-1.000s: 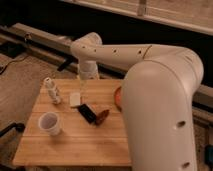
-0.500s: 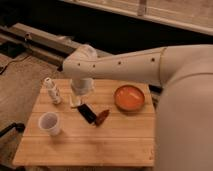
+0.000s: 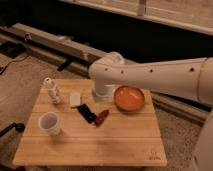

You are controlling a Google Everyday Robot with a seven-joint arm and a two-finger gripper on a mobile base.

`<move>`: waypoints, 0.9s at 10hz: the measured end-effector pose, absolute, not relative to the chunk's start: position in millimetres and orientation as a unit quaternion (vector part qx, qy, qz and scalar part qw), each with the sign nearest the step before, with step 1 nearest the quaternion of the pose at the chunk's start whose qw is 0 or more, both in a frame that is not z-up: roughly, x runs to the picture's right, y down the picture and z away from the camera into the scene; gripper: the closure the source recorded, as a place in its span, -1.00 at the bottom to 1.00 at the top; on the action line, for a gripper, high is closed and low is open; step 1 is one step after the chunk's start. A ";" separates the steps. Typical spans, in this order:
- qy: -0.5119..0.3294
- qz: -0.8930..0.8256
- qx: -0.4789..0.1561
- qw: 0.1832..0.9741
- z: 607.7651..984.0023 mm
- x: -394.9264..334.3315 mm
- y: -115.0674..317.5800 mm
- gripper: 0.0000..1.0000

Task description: Move the arm in a circular motion

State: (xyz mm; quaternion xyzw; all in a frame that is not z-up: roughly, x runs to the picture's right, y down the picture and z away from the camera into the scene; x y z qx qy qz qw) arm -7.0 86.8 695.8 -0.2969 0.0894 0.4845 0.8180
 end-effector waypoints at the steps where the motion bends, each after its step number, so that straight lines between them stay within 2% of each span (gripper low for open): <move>1: 0.103 0.507 -0.299 0.802 698.0 16.8 91.3 -0.34; 5: 0.160 0.603 -0.279 0.730 723.2 105.2 85.2 -0.34; 9: 0.199 0.687 -0.248 0.654 769.0 197.4 43.2 -0.34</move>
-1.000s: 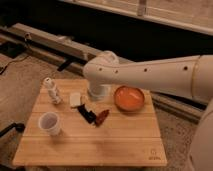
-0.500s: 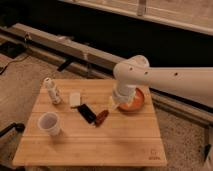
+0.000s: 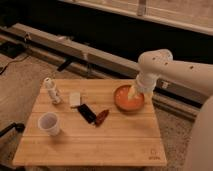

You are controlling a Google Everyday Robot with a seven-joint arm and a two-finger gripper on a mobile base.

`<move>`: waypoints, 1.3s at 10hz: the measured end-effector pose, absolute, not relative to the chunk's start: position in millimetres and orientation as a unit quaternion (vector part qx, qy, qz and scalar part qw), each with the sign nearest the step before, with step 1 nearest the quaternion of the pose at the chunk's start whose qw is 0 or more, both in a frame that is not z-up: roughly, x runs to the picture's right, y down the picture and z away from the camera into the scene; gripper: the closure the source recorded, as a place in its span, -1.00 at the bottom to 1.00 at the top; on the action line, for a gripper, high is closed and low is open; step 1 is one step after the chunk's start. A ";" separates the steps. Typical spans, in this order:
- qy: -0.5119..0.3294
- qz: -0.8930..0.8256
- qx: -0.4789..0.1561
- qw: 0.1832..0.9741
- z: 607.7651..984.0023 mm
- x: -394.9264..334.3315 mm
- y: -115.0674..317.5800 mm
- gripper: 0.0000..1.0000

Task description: Move the arm in a circular motion

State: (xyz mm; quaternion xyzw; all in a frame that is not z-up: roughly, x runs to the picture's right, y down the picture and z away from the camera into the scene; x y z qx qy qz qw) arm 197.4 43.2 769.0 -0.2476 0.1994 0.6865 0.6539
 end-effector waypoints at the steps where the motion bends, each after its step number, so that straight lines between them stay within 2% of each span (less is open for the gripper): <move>1: 0.202 0.698 -0.243 0.643 780.6 209.1 28.8 -0.34; 5: 0.195 0.707 -0.236 0.638 814.9 199.8 -20.2 -0.34; 10: 0.175 0.674 -0.241 0.676 842.9 96.6 -75.0 -0.34; 13: 0.161 0.627 -0.247 0.721 839.3 24.9 -76.6 -0.34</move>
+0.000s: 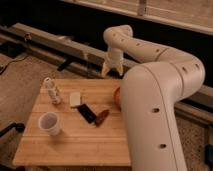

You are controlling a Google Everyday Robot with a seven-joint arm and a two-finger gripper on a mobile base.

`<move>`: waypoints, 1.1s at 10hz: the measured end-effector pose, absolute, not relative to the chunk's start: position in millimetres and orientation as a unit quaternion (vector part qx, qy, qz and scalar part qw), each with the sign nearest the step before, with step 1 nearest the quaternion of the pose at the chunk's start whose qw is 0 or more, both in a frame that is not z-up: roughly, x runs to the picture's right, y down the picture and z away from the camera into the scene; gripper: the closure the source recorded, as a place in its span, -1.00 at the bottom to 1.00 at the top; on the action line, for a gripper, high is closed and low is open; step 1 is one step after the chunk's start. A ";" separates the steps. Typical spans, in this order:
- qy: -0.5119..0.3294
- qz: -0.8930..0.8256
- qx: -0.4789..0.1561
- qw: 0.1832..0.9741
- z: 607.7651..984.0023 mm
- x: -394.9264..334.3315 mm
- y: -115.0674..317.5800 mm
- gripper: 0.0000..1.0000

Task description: Move the arm in a circular motion

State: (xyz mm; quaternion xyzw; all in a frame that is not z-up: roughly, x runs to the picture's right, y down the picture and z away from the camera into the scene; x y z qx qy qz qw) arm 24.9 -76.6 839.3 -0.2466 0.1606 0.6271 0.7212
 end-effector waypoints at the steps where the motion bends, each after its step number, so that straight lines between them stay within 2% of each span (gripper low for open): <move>1: 0.156 0.608 -0.246 0.739 831.8 6.5 -67.4 -0.34; 7: 0.111 0.482 -0.253 0.831 750.5 -70.8 24.3 -0.34; 11: 0.082 0.400 -0.277 0.870 697.1 -45.7 87.3 -0.34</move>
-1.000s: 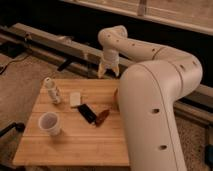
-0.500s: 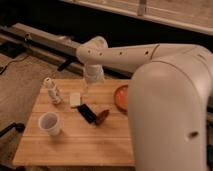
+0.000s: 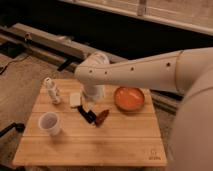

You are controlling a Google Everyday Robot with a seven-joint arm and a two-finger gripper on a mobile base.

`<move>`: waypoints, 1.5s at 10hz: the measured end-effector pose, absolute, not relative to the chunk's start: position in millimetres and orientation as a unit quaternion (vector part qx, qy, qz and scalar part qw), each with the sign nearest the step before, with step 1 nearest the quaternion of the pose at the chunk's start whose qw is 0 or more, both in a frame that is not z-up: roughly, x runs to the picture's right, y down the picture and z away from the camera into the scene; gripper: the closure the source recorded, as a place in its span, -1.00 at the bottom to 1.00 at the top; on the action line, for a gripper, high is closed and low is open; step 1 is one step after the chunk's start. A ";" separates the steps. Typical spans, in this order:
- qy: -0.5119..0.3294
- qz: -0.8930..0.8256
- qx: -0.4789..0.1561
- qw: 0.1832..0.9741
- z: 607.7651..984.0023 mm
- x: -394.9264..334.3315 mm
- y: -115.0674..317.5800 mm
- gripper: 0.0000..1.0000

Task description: Move the arm in a circular motion

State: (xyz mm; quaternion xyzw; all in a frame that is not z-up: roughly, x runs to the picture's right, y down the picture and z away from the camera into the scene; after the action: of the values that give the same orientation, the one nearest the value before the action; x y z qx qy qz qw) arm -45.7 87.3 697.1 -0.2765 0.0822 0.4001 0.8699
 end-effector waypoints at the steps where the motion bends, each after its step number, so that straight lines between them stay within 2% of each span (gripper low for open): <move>1: 0.081 0.400 -0.283 0.868 692.6 -33.1 96.6 -0.34; 9: 0.103 0.441 -0.311 0.836 693.4 19.5 119.4 -0.34; 12: 0.136 0.471 -0.297 0.820 708.1 72.8 118.7 -0.34; 15: 0.174 0.535 -0.274 0.780 735.9 137.7 95.1 -0.34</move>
State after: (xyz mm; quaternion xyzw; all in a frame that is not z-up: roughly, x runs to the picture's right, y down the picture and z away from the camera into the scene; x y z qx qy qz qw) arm 137.7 95.1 735.9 -0.2744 0.1737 0.5349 0.7800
